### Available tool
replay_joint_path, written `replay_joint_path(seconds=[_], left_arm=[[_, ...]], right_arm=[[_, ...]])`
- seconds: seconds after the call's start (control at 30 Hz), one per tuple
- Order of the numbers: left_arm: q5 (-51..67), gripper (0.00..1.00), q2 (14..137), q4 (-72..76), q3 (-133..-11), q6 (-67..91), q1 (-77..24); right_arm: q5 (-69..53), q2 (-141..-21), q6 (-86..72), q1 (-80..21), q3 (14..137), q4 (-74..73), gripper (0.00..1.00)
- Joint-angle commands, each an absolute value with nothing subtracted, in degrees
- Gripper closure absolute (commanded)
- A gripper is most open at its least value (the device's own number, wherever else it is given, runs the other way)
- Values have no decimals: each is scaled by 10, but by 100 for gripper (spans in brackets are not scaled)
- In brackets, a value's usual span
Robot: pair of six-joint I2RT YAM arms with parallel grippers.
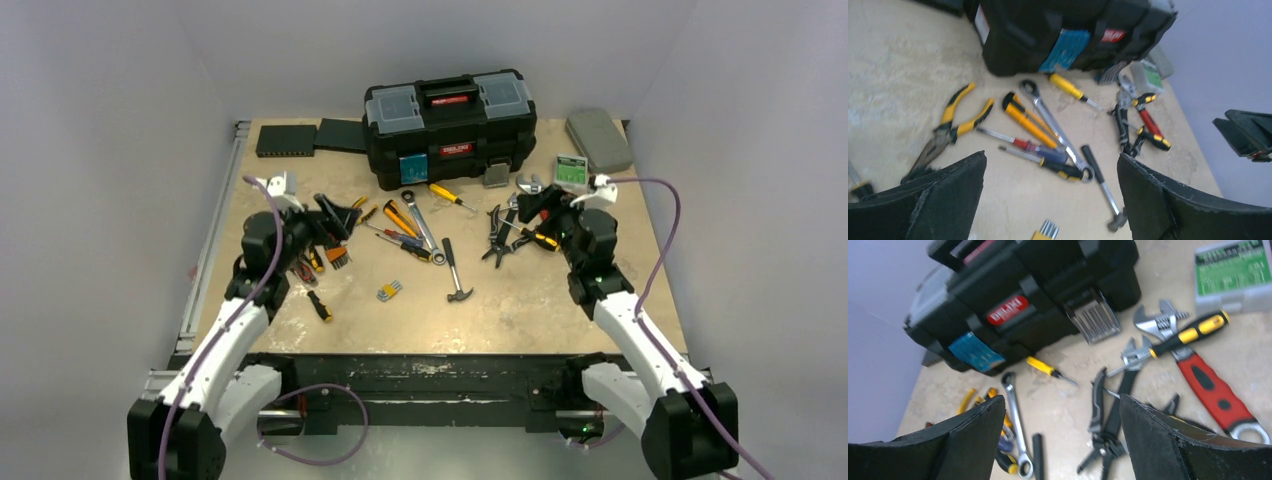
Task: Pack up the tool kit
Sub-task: Adjust the toolbox at the center of the board.
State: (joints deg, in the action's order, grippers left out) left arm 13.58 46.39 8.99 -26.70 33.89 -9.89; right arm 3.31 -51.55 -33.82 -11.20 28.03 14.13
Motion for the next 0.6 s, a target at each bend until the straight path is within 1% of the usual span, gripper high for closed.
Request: replay_joint_path(seconds=[0.0,0.17,0.3,0.57], left_arm=[[169,0,562,158,-400,338,-101],[203,0,699,199,-533,329,-101],[237,0,827,169,-673,308,-100],[294,1,1025,145,-918,274,-76]], right_arm=[[7,-591,-333,-111,391,163,17],[11,-705,-341,-109,515,136,16],[12,-798,-349,-96,616,100,16],[26,-903,-420,-71,723,92,16]])
